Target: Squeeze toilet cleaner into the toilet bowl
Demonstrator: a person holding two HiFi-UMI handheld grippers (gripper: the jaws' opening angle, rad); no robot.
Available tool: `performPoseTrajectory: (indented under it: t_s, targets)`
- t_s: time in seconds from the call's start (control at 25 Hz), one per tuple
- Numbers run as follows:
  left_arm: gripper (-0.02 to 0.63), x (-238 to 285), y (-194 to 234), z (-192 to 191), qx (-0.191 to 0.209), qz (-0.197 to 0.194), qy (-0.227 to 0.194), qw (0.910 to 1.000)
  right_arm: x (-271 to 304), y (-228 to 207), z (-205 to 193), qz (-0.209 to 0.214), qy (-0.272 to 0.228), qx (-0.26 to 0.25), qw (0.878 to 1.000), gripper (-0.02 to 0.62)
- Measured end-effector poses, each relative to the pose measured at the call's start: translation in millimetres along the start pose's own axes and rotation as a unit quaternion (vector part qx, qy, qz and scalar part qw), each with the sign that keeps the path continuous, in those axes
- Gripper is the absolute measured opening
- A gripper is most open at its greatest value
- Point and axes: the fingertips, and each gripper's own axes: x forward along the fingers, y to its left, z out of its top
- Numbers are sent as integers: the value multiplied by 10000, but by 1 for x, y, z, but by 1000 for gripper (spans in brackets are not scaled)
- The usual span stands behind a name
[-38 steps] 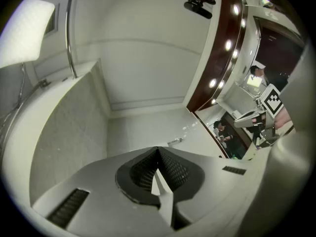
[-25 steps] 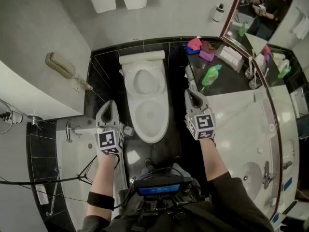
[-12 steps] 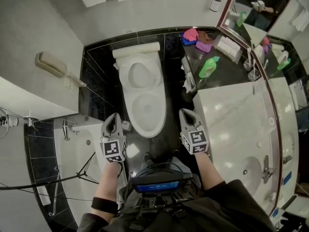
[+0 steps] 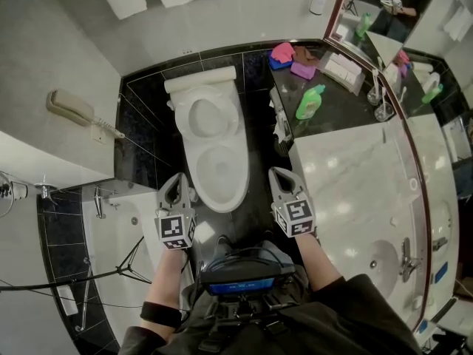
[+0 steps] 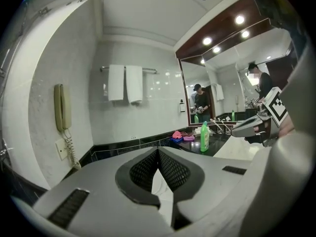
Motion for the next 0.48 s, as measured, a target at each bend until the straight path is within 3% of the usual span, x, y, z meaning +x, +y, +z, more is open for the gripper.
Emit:
performPoseTrajectory:
  t_s: [0.24, 0.48]
  targets:
    - [3, 9, -30, 12, 10, -26, -62, 10000, -9, -17, -1, 149, -74, 219, 9996, 3]
    - [5, 37, -47, 18, 44, -525, -111, 9985, -2, -32, -13, -74, -1, 326, 9994, 3]
